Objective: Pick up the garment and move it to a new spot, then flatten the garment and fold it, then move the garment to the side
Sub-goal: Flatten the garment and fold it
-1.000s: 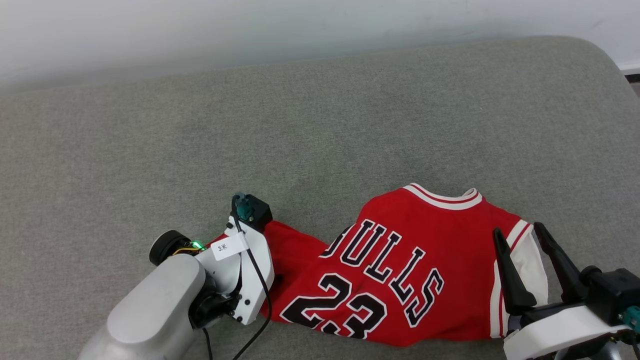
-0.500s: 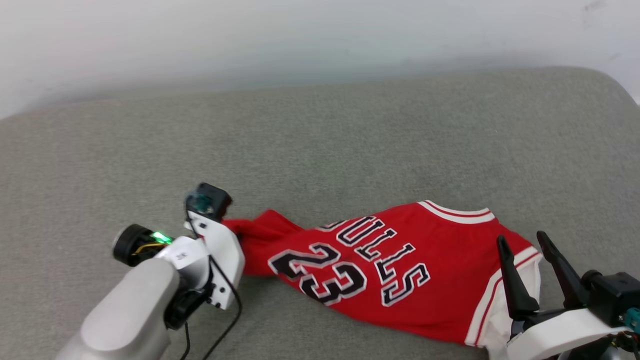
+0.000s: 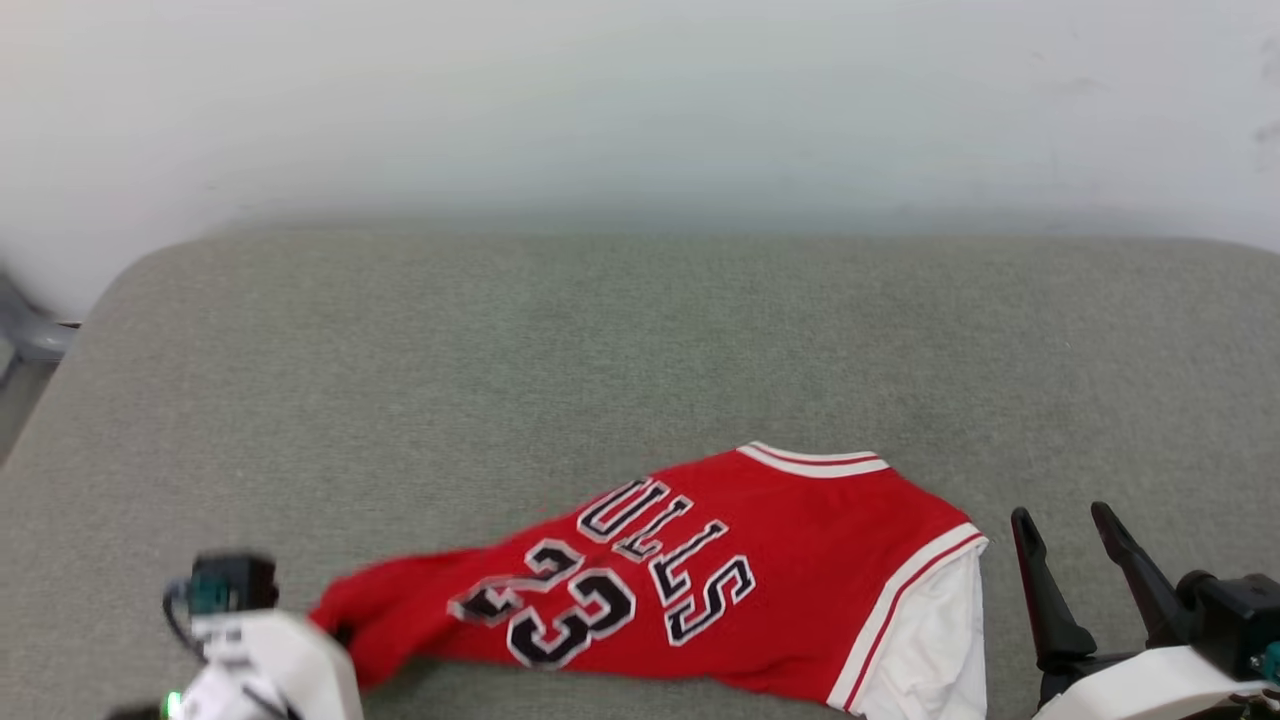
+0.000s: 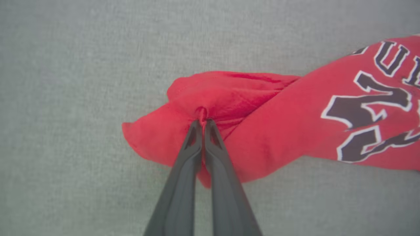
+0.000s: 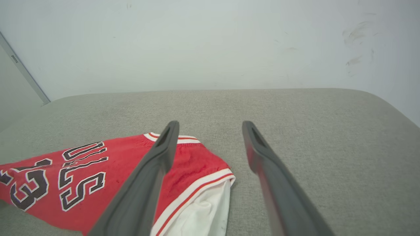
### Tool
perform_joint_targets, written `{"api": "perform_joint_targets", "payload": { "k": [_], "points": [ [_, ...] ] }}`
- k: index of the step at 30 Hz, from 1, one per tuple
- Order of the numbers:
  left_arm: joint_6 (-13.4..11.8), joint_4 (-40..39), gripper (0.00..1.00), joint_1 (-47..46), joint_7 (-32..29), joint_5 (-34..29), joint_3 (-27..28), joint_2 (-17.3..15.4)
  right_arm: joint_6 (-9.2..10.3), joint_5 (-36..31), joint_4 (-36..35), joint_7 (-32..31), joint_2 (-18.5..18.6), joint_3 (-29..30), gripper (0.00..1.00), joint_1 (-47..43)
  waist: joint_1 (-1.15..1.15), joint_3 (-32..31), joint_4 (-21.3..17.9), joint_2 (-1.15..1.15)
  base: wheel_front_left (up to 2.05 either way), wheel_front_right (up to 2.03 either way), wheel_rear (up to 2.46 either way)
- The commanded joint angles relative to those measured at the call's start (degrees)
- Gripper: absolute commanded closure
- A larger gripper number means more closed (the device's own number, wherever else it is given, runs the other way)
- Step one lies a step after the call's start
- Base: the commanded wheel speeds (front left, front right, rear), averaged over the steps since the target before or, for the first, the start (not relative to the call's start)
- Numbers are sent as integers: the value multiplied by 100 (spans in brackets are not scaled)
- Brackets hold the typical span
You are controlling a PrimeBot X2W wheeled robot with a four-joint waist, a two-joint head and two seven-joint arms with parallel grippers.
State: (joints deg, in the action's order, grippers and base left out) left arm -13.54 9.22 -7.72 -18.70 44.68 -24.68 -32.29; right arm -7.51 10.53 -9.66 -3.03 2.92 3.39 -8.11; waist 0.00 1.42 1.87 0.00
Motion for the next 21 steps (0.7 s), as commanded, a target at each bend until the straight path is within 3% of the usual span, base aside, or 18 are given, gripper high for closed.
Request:
{"api": "perform_joint_targets", "payload": {
  "k": [1,8,9,10,11,21],
  "points": [
    [-152,-137,100,433,36,132,72,-4,4,-44,-56,-21,-7,17,0,-82,0,-99,109,0,0,0,0],
    [-472,-348,100,1651,195,555,191,233,3,-106,-190,-88,-7,-6,0,-143,0,-230,197,0,0,0,0],
    [-470,-376,81,1705,241,607,205,300,4,-114,-209,-101,-7,-7,0,-151,0,-247,205,0,0,0,0],
    [-458,-397,49,1749,276,606,198,332,3,-113,-228,-107,-7,-7,0,-160,0,-263,215,0,0,0,0],
    [-439,-425,0,1746,322,573,180,335,4,-119,-242,-123,-7,-3,0,-167,0,-280,226,0,0,0,0],
    [-365,-527,0,1089,1658,-156,379,351,3,-129,-333,-179,-7,-33,0,-191,0,-406,204,0,0,0,0]
  ]
}}
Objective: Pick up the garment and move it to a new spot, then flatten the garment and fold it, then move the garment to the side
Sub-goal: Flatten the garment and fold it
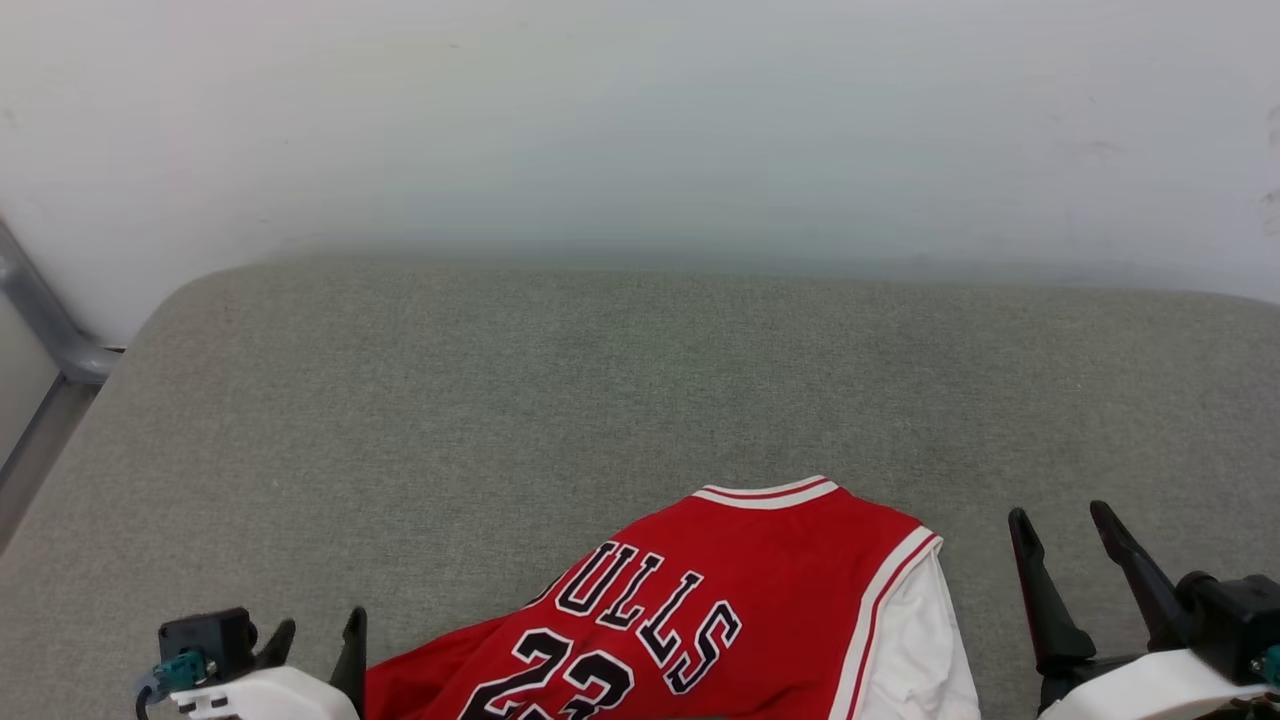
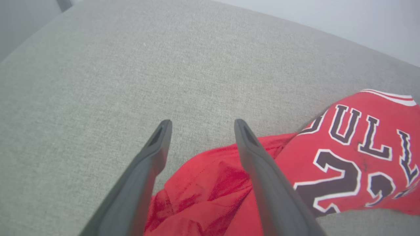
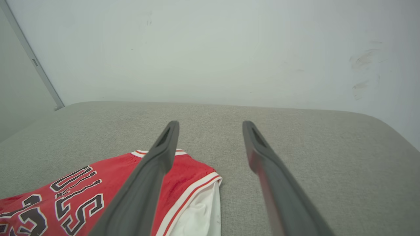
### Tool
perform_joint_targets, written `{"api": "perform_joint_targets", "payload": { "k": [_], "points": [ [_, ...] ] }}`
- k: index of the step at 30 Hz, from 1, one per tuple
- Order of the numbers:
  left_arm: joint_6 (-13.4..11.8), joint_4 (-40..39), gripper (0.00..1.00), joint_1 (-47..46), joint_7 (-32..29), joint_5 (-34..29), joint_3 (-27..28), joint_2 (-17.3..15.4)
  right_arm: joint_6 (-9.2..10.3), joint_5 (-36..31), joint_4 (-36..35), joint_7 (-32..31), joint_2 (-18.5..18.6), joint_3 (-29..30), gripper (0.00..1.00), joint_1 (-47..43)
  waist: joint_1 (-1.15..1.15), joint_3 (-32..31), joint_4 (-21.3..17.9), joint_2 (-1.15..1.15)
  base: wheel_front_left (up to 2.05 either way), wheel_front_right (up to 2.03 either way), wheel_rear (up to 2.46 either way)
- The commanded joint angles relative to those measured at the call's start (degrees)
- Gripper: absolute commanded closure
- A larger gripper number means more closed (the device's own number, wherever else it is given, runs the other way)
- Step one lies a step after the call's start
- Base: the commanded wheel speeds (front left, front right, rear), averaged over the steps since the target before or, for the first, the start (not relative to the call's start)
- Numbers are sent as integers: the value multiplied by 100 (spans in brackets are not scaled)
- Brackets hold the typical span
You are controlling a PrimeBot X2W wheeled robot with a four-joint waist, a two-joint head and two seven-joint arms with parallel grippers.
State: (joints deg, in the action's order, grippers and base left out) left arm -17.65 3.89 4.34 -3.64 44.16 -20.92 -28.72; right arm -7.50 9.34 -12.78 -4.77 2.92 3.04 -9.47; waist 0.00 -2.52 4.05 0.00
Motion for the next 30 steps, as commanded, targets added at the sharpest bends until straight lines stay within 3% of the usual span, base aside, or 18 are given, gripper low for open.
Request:
{"api": "perform_joint_targets", "payload": {
  "k": [1,7,12,16,22,30],
  "points": [
    [64,7,0,-214,307,-194,14,-10,3,-3,-29,-1,-7,14,0,-54,0,-16,-25,0,0,0,0],
    [274,34,0,-869,925,-669,-168,112,2,-24,-87,-67,-7,37,0,-1,0,70,-114,0,0,0,0],
    [551,152,0,-1421,778,-782,-465,260,3,-41,-121,-156,-7,33,0,46,0,225,-203,0,0,0,0],
    [885,376,0,-2018,235,-757,-784,340,3,-48,-168,-207,-7,-3,0,148,0,532,-328,0,0,0,0],
    [1476,784,0,-2655,-1044,-442,-1218,291,3,-35,-88,-168,-7,-42,0,306,0,963,-537,0,0,0,0],
    [1851,1200,0,-2926,-2370,-96,-1592,136,2,35,86,-55,-7,-83,0,503,0,1272,-727,0,0,0,0]
  ]
}}
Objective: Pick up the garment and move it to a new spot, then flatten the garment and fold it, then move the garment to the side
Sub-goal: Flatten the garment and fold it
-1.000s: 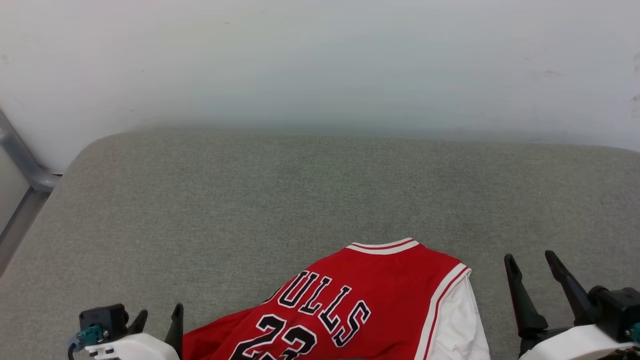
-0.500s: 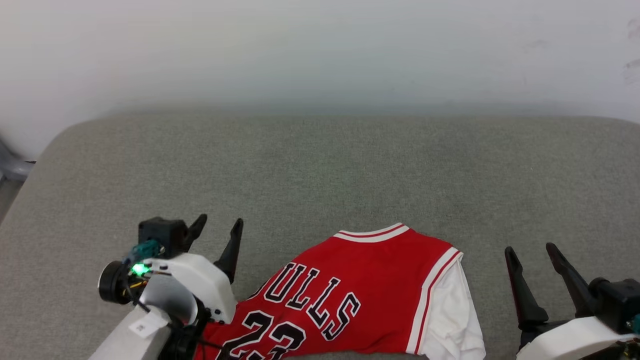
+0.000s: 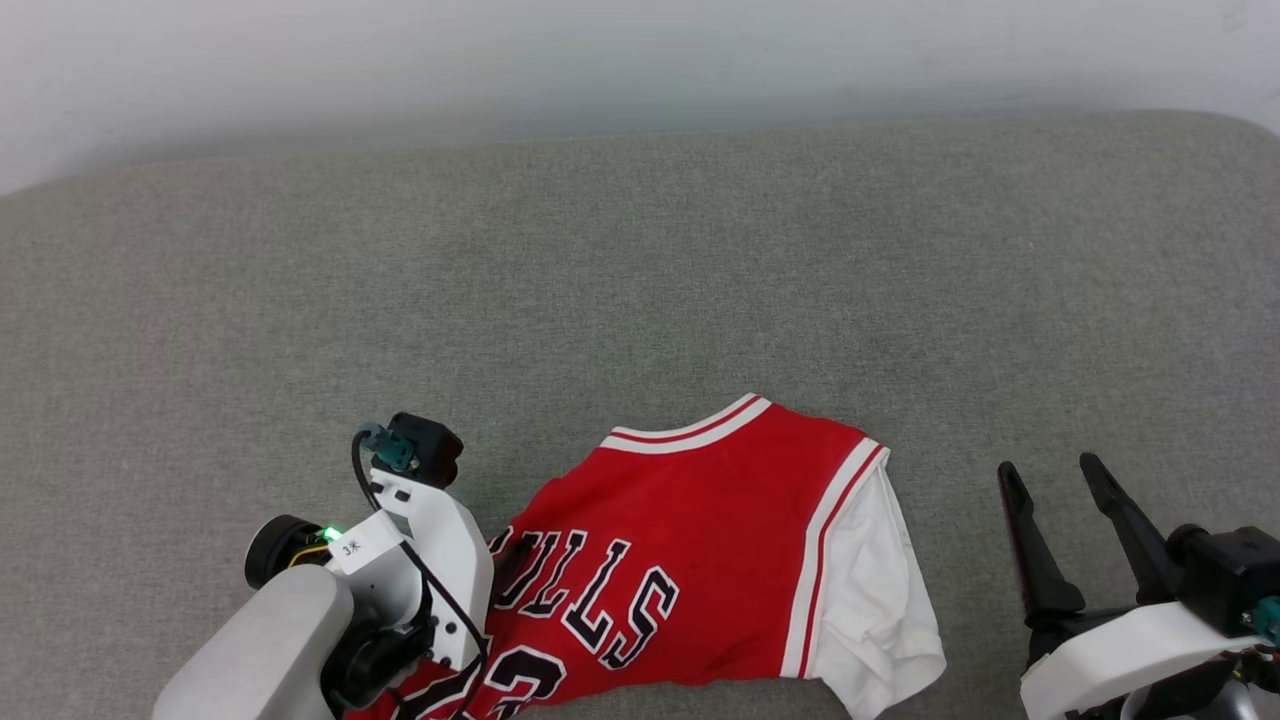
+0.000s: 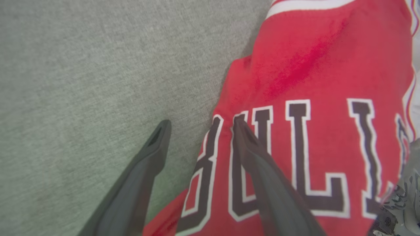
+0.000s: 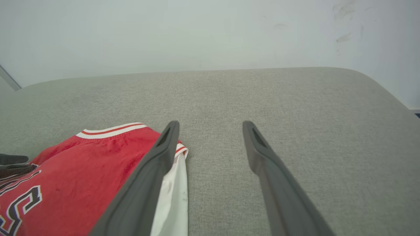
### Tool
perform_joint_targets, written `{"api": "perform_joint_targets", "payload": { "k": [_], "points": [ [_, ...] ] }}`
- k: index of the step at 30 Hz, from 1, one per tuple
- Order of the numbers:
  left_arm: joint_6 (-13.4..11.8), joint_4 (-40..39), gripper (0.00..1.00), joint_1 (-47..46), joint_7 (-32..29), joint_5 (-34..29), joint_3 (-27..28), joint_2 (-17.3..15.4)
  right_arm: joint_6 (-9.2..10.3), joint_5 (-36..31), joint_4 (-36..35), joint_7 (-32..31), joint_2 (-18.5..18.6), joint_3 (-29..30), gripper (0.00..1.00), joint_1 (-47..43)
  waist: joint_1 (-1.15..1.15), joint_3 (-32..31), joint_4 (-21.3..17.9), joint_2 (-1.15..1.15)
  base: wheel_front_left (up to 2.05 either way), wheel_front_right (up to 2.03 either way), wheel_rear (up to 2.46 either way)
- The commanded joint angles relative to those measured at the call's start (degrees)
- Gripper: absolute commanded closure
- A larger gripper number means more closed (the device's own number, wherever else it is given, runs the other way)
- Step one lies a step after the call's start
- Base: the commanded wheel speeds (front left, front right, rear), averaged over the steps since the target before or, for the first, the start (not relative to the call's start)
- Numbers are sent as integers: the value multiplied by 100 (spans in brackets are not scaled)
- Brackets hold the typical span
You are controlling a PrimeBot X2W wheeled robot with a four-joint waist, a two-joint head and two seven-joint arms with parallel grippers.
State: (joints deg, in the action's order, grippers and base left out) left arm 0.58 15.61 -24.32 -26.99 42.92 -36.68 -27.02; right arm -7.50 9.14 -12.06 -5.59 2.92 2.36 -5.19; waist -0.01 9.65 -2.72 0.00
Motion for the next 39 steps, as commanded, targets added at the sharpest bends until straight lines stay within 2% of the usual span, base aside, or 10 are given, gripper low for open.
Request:
{"api": "perform_joint_targets", "payload": {
  "k": [1,5,6,7,8,11,19,25,30,39],
  "points": [
    [50,71,0,-79,-153,34,-67,-53,3,64,29,40,-7,-18,0,82,1,74,-62,0,0,0,0],
    [199,278,0,-60,-622,98,-312,-51,2,84,93,68,-7,-45,0,130,1,124,-95,0,0,0,0],
    [247,311,40,-26,-720,140,-375,-20,2,81,107,68,-7,-47,0,143,1,133,-98,0,0,0,0],
    [275,337,63,-15,-794,122,-443,1,3,83,122,78,-7,-46,0,152,1,140,-99,0,0,0,0],
    [312,360,100,-6,-827,102,-500,18,3,82,137,82,-7,-45,0,160,1,145,-99,0,0,0,0],
    [310,385,100,-84,-576,-25,-525,79,2,108,175,106,-7,-40,0,160,1,139,-87,0,0,0,0],
    [-375,372,100,-519,1115,-750,-35,132,3,140,312,70,-7,20,0,72,1,-151,60,0,0,0,0],
    [-661,150,100,-617,1801,-1052,58,173,2,149,338,23,-7,8,0,-12,1,-381,117,0,0,0,0],
    [-514,-96,100,-339,1919,-1282,-452,473,3,152,295,-17,-7,17,0,-58,1,-424,103,0,0,0,0],
    [12,180,100,105,1844,-1476,-1640,1334,2,152,229,-92,-7,21,0,-100,1,-450,57,0,0,0,0]
  ]
}}
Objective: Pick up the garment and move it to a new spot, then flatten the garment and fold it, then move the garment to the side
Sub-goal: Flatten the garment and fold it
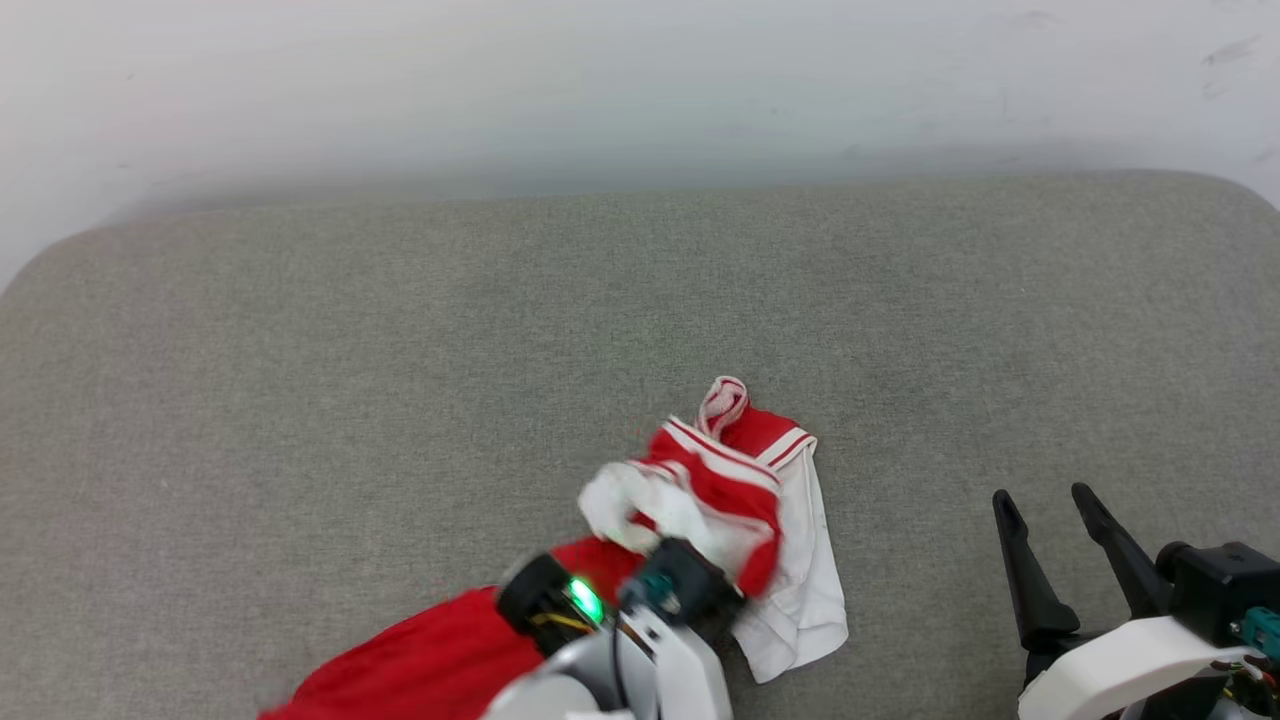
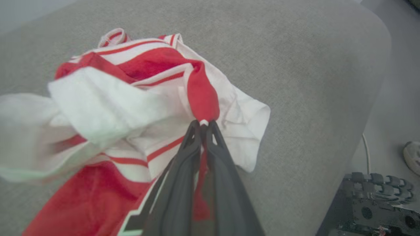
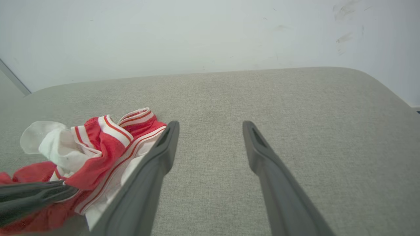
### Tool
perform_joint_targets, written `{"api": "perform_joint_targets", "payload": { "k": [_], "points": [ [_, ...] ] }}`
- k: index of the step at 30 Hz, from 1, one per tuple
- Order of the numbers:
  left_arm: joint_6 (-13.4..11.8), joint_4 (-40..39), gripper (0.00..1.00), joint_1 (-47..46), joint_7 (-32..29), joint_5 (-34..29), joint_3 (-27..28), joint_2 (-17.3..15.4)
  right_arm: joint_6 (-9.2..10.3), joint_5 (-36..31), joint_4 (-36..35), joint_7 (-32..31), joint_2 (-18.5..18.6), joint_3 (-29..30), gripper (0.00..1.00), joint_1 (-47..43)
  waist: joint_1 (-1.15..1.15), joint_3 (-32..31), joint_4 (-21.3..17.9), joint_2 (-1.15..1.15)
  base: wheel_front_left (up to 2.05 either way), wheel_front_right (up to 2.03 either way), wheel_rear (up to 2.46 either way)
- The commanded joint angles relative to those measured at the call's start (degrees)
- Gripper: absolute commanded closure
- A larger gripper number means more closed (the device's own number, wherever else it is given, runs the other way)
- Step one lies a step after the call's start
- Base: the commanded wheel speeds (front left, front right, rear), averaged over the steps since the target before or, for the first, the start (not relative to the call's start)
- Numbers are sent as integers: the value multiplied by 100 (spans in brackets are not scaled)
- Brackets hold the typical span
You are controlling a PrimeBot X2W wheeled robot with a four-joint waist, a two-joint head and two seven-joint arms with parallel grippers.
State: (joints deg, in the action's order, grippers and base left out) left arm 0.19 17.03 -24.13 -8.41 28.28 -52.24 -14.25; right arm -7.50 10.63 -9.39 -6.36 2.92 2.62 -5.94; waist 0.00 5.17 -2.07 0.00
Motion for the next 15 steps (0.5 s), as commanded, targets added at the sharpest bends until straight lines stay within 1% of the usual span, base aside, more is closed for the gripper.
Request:
{"api": "perform_joint_targets", "payload": {
  "k": [1,5,6,7,8,15],
  "points": [
    [113,86,100,132,-27,-22,-178,131,3,-6,-52,-20,-7,2,0,-30,0,-4,-11,0,0,0,0],
    [275,320,100,209,48,5,-398,312,2,-20,-107,-45,-7,1,0,-34,0,0,-34,0,0,0,0],
    [283,358,73,204,90,1,-418,345,2,-20,-118,-49,-7,7,0,-37,0,-1,-34,0,0,0,0],
    [284,378,25,187,177,-17,-412,355,3,-22,-126,-50,-7,20,0,-47,0,-6,-30,0,0,0,0],
    [293,384,0,149,285,-41,-399,362,2,-24,-136,-49,-7,32,0,-57,0,-12,-22,0,0,0,0],
    [208,135,0,160,995,-96,-223,278,3,39,-105,-47,-7,74,0,-128,0,-204,74,0,0,0,0]
  ]
}}
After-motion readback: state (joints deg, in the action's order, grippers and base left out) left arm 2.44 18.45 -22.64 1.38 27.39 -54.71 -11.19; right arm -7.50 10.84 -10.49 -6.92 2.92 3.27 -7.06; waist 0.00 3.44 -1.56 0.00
